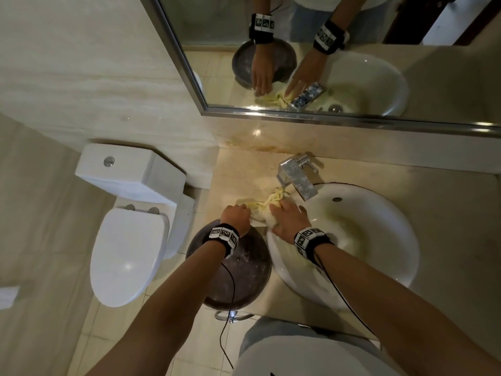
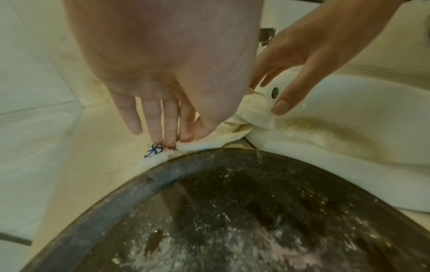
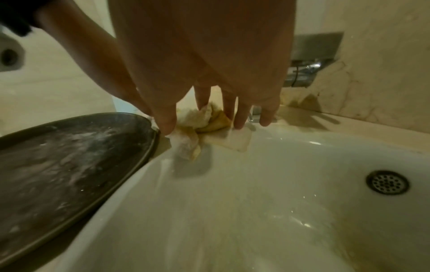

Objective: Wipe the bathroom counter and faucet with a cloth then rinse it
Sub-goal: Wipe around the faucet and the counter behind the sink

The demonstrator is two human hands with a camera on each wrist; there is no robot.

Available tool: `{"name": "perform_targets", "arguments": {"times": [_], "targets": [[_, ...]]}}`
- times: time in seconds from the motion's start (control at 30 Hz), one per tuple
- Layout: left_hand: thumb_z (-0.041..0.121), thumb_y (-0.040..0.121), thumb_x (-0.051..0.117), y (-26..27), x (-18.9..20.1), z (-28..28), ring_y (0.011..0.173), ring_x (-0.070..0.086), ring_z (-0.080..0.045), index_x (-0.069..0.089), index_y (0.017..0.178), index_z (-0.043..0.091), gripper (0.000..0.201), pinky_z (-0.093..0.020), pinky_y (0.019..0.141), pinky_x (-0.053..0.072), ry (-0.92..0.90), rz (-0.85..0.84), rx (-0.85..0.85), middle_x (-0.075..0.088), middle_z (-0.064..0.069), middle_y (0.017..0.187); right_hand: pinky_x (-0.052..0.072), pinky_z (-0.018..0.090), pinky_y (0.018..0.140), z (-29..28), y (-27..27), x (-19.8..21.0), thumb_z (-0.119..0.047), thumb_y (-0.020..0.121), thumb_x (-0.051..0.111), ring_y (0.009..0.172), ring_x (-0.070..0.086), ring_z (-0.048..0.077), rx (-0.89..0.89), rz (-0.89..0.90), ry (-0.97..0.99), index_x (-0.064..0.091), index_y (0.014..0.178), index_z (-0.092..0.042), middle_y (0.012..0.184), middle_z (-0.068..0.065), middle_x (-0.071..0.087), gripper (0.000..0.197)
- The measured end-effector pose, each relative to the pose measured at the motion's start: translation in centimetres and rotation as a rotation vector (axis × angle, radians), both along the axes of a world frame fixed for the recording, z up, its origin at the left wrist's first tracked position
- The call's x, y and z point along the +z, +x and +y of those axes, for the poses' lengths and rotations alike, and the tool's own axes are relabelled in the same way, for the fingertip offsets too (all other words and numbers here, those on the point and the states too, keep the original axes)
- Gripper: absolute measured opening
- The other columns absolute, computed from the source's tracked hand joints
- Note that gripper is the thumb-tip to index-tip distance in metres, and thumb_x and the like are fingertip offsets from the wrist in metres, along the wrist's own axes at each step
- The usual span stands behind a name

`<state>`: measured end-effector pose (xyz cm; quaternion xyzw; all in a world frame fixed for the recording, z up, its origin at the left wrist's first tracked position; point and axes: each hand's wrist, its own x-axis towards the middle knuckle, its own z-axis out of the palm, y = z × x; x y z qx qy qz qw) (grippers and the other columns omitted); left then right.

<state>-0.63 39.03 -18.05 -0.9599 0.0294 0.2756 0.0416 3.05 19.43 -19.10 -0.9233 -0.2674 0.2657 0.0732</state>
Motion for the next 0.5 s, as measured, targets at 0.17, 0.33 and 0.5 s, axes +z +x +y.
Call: {"name": "perform_targets", "arguments": {"times": [0.17,0.33,0.5], "targets": [[0.032,0.096,0.051,-0.4,0.2,-0.7,0.127,0.05,-0.027,0.054,0.133,0.016,0.04,-0.041,0.103,0.04,0.098,0.02,0.078,0.055,-0.006,0.136,0.027,0.054,0.108,0.7,-1.5,0.4,-0.055,0.087,0.057,0.128,0.045,0.029,0.083,-0.004,-0.039,0.035,0.138,-0.033,0.141,0.004,0.039,0.06],[0.023,0.095,0.05,-2.3,0.9,-2.3,0.126,0.049,-0.032,0.045,0.136,0.013,0.042,-0.044,0.098,0.045,-0.124,0.017,0.347,0.049,-0.011,0.137,0.02,0.053,0.116,0.5,-2.4,0.6,-0.046,0.09,0.059,0.143,0.03,0.028,0.148,0.003,-0.007,0.03,0.146,-0.029,0.151,0.008,0.033,0.066],[0.024,0.095,0.049,-4.2,1.1,-2.0,0.138,0.042,-0.03,0.04,0.148,0.024,0.054,-0.047,0.108,0.04,-0.223,0.008,0.323,0.039,-0.006,0.155,0.013,0.054,0.121,1.0,-1.4,0.5,-0.043,0.093,0.056,0.149,0.023,0.028,0.194,0.107,0.002,0.023,0.153,-0.03,0.159,0.01,0.024,0.07]]}}
